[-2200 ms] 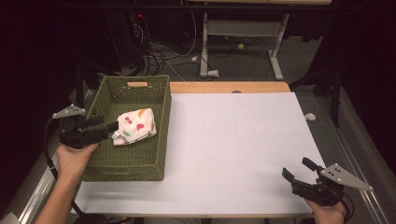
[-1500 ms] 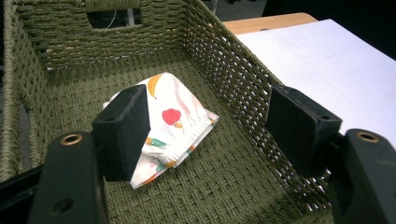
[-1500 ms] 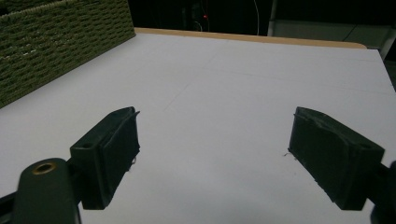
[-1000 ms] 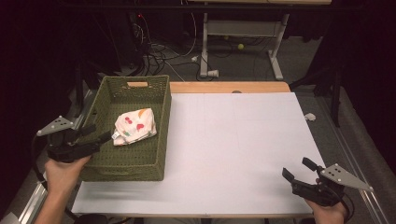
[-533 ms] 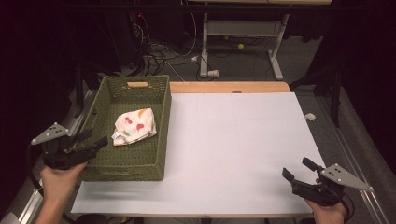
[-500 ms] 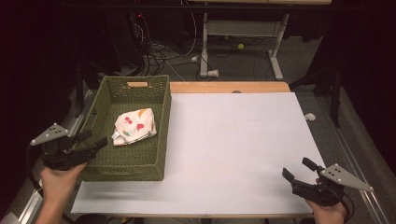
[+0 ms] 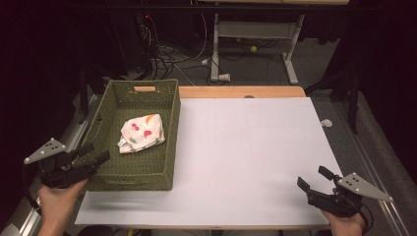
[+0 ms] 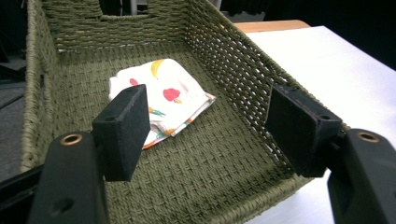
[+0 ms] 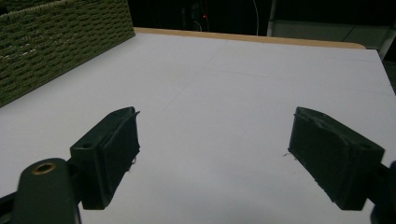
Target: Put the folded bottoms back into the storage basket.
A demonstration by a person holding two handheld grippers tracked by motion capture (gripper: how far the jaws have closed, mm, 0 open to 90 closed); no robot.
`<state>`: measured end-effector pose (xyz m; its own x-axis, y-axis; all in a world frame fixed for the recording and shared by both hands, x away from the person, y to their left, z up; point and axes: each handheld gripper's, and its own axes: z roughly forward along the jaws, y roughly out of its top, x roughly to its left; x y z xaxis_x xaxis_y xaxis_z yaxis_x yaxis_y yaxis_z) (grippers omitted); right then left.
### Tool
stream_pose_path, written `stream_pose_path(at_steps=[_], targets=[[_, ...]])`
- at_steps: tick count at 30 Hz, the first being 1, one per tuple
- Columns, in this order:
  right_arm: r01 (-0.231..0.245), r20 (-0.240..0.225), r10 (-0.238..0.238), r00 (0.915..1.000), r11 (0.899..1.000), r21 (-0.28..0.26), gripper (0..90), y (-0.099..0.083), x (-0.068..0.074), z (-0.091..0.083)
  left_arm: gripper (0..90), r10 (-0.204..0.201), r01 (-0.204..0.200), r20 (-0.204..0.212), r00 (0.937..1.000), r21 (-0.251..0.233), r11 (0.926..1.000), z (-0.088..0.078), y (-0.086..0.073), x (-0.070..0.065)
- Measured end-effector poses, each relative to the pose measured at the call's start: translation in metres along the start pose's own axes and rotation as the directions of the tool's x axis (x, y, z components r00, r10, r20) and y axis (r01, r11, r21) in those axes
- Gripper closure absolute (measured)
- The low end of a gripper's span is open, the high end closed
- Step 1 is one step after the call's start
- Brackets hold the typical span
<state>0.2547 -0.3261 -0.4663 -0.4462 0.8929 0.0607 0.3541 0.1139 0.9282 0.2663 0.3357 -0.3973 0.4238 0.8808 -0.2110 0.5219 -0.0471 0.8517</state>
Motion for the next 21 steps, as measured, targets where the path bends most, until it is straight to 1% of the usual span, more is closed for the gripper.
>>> stream_pose_path(at_steps=[12, 15, 16, 21], targets=[[0.000, 0.000, 0.000, 1.0000, 1.000, 0.000, 16.5, 0.000, 0.000, 0.000, 28.9, 0.002, -0.002, -0.001, 1.0000, -0.003, 1.0000, -0.001, -0.009, -0.004], [-0.002, 0.001, 0.002, 1.0000, 1.000, -0.002, 16.5, 0.000, 0.000, 0.000, 28.9, -0.015, 0.015, 0.017, 0.9998, -0.009, 0.9999, -0.002, -0.011, -0.005], [-0.001, 0.001, 0.001, 1.0000, 1.000, -0.003, 16.5, 0.000, 0.000, 0.000, 28.9, -0.008, 0.008, 0.012, 0.9999, -0.009, 0.9999, -0.002, -0.012, -0.005], [-0.001, 0.001, 0.001, 1.0000, 1.000, -0.001, 16.5, 0.000, 0.000, 0.000, 28.9, -0.003, 0.003, 0.010, 0.9999, -0.006, 1.0000, -0.002, -0.016, -0.007]])
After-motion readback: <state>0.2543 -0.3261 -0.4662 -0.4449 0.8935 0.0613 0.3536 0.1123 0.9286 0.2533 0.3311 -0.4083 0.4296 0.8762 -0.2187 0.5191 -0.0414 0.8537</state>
